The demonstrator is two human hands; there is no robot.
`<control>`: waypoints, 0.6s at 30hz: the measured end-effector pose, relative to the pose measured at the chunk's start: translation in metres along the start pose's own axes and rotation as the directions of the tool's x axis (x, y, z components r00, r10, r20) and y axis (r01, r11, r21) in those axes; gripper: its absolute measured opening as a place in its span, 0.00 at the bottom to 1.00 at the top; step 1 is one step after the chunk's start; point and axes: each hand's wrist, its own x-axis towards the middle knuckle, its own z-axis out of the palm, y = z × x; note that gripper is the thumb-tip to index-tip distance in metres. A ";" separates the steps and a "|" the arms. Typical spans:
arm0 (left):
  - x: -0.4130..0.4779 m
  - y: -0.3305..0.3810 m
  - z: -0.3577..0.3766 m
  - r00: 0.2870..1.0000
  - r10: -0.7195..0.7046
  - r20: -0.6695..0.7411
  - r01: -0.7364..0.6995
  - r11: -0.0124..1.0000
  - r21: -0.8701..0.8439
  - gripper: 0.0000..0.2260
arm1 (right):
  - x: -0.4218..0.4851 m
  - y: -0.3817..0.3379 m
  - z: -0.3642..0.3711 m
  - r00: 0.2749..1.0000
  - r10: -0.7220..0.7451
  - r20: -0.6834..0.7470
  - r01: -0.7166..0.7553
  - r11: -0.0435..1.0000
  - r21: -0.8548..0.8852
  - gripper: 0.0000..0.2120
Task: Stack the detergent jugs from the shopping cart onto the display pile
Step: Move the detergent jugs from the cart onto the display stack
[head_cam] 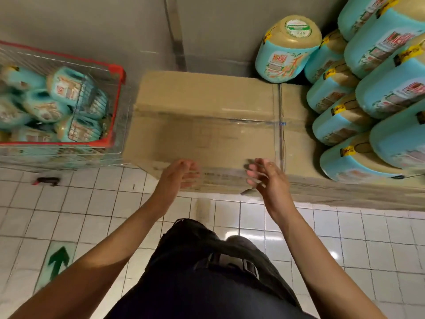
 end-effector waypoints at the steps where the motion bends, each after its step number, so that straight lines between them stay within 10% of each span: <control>1: -0.017 -0.006 -0.002 1.000 0.000 -0.019 0.000 1.000 -0.016 0.16 | -0.007 0.007 -0.004 1.000 0.006 0.009 -0.006 1.000 -0.005 0.12; 18: -0.269 -0.145 -0.098 0.878 -0.250 -0.409 0.130 0.945 -0.299 0.11 | -0.144 0.142 0.023 0.912 0.264 0.314 -0.129 0.911 -0.391 0.16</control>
